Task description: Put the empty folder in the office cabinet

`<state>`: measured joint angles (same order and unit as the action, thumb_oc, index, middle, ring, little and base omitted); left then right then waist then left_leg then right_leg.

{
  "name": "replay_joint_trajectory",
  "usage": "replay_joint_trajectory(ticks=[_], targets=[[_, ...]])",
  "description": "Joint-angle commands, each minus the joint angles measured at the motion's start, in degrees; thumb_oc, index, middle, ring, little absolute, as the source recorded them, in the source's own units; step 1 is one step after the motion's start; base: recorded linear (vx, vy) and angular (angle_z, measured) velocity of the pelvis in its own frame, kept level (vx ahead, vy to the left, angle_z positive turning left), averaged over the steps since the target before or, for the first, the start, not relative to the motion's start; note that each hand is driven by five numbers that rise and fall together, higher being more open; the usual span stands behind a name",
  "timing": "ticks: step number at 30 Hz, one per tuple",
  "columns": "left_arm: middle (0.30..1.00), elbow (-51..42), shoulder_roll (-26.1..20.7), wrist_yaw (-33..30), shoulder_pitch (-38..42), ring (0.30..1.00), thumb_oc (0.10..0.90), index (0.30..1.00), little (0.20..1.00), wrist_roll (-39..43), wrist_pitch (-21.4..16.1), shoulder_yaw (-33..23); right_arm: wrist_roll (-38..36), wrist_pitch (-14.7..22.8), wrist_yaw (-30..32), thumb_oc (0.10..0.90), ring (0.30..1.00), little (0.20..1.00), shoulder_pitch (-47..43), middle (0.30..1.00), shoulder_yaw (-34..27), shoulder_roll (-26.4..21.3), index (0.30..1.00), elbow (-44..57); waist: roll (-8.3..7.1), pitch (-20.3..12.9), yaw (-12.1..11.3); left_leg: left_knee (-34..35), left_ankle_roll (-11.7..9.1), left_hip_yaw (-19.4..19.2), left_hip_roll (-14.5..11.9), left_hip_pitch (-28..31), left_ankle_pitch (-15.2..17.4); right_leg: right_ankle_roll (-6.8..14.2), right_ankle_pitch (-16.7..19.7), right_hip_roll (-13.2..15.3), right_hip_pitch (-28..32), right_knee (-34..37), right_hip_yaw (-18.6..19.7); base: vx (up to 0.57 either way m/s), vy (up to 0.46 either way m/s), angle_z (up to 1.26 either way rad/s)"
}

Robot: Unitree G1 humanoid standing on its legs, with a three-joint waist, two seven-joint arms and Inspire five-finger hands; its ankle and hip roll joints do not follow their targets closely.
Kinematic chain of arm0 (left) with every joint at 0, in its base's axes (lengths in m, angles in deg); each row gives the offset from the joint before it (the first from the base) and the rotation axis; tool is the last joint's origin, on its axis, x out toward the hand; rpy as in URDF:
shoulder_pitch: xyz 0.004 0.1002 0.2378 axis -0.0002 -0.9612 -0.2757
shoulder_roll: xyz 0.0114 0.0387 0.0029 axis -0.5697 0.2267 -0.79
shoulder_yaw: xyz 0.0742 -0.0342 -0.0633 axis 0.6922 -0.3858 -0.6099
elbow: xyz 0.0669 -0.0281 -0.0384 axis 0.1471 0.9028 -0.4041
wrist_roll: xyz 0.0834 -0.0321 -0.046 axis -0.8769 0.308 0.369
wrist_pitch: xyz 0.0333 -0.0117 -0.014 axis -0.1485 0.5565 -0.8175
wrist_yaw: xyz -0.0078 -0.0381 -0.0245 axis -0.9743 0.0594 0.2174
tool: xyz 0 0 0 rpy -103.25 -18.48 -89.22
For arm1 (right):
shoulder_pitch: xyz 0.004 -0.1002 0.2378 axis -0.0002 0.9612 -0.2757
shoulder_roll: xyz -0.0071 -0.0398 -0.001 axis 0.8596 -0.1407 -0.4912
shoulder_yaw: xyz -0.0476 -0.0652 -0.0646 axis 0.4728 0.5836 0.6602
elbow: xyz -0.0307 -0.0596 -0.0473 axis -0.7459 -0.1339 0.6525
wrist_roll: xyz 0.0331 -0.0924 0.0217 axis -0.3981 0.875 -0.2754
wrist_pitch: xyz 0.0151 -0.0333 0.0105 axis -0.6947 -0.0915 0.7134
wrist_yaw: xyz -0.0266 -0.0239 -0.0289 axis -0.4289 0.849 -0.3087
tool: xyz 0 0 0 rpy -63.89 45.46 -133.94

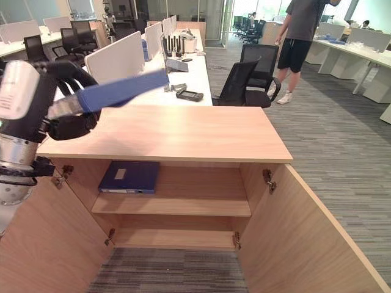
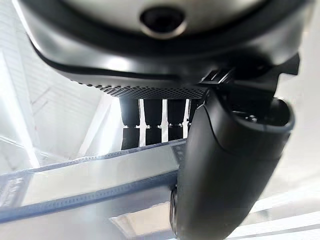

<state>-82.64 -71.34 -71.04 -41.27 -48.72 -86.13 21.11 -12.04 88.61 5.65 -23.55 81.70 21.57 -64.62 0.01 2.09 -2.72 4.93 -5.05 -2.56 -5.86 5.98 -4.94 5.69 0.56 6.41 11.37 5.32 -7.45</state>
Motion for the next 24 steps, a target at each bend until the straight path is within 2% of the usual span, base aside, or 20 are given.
replay_joint_trajectory(ticks=[1, 4, 7, 8, 15, 24], targets=[[0.300, -3.77, 0.07, -3.39, 10.12, 0.300, 0.400, 0.300, 0.300, 13.57, -5.90, -10.62, 1.11, 1.10, -1.36, 0.800, 0.900, 0.900, -5.29, 0.900, 1.76, -2.58, 0.900, -0.66, 1.62, 1.28, -1.05, 0.07, -2.66, 0.22, -3.54, 4.52, 6.55, 3.57, -5.27, 4.21, -0.55, -4.96, -2.47, 0.00, 0.000, 0.00], [0.300, -4.68, 0.49, -1.53, 9.48, 0.300, 0.400, 0.300, 0.300, 18.83, -7.07, -11.45, 1.10, 1.07, -1.57, 0.800, 0.900, 0.900, -5.30, 0.900, 1.79, -2.82, 0.900, -0.41, 1.72, 1.18, -1.11, 0.07, -2.69, 0.38, -3.48, 4.71, 7.18, 3.62, -5.78, 4.19, -0.26, -4.83, -2.52, 0.00, 0.000, 0.03], [0.300, -7.31, 2.43, 3.64, 8.85, 0.300, 0.400, 0.300, 0.300, 33.61, -10.49, -12.57, 1.40, 0.83, -2.08, 0.800, 0.900, 0.900, -5.41, 0.900, 2.03, -3.29, 0.900, -0.16, 1.85, 1.25, -1.43, 0.07, -2.59, 0.70, -3.34, 4.09, 6.34, 3.45, -5.07, 4.23, -0.58, -4.81, -2.91, -0.01, 0.000, 0.06], [0.300, -7.24, 2.41, 3.78, 8.81, 0.300, 0.400, 0.300, 0.300, 33.79, -10.53, -12.62, 1.41, 0.82, -2.09, 0.800, 0.900, 0.900, -5.39, 0.900, 2.04, -3.30, 0.900, -0.17, 1.85, 1.12, -1.41, 0.07, -2.66, 0.77, -3.38, 4.39, 7.03, 3.52, -5.64, 4.20, -0.20, -4.67, -2.87, -0.07, 0.001, 0.07], [0.300, -9.37, 4.97, 7.60, 9.10, 0.300, 0.400, 0.300, 0.300, 44.36, -11.85, -12.42, 2.16, 0.42, -2.35, 0.800, 0.900, 0.900, -5.74, 0.900, 2.90, -3.36, 0.900, -0.56, 1.93, 1.32, -2.03, 0.07, -2.59, 0.97, -3.18, 3.65, 6.24, 3.42, -4.89, 4.32, -0.35, -4.28, -3.22, -0.02, 0.000, 0.03], [0.300, -12.68, 7.65, 15.87, 9.18, 0.300, 0.400, 0.300, 0.300, 55.59, -11.08, -6.45, 4.27, 0.16, -2.25, 0.800, 0.900, 0.900, -7.42, 0.900, 4.82, -3.50, 0.900, -0.89, 1.93, 1.54, -2.44, 0.07, -2.48, 1.36, -2.94, 3.55, 6.79, 3.49, -5.10, 4.40, 0.16, -3.84, -3.40, -0.01, -0.001, 0.01]])
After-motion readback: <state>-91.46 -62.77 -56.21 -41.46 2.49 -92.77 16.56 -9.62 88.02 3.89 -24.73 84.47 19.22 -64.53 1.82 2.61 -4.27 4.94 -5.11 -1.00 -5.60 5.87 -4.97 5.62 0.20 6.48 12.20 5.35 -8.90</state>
